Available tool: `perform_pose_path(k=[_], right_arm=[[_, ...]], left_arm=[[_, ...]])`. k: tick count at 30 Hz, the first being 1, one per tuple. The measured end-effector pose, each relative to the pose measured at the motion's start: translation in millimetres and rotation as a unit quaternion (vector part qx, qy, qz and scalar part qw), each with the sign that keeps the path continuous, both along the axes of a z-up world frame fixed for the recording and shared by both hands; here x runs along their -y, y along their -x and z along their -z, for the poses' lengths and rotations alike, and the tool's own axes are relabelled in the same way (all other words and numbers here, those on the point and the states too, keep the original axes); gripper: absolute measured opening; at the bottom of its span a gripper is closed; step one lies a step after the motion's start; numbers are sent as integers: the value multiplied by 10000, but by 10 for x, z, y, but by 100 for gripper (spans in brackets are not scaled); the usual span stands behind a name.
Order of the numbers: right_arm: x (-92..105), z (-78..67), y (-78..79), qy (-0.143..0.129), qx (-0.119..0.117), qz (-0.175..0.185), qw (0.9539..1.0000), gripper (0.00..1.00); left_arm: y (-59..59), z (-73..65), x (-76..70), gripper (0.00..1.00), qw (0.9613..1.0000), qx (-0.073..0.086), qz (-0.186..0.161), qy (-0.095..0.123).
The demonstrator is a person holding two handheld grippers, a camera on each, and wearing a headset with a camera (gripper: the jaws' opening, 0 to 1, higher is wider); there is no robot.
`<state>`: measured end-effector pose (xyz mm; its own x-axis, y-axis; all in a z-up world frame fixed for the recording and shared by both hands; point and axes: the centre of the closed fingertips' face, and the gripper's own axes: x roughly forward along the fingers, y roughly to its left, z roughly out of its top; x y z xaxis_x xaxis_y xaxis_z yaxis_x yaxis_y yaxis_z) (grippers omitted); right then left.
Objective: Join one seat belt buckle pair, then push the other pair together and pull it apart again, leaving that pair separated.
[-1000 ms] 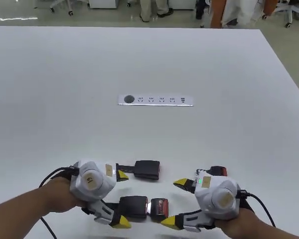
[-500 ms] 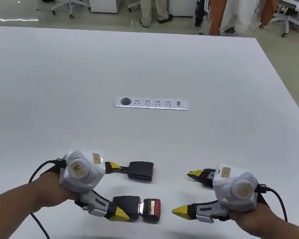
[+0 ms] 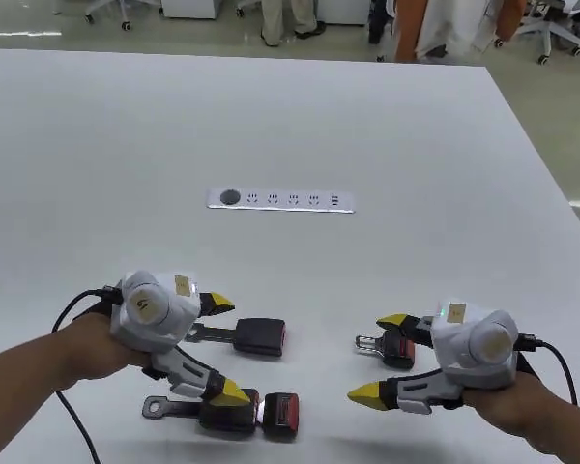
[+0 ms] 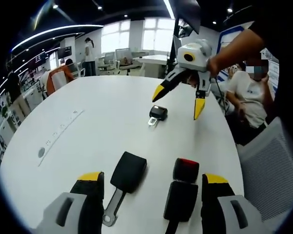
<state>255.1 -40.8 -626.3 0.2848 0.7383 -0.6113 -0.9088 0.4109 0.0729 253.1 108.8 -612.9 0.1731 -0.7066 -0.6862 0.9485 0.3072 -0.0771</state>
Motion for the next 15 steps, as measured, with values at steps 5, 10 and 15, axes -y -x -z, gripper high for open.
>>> perform_pose_path(k=[5, 10, 15], right_arm=[[85, 5, -61, -24, -63, 47, 10000, 70], [169, 101, -92, -8, -270, -44, 9996, 73], [269, 180, -186, 31, -288, -21, 9996, 73]], left_arm=[[-154, -29, 5, 84, 10000, 1, 82, -49], [-203, 48, 44, 82, 9997, -151, 208, -60], [-278, 171, 46, 82, 9993, -260, 281, -31]])
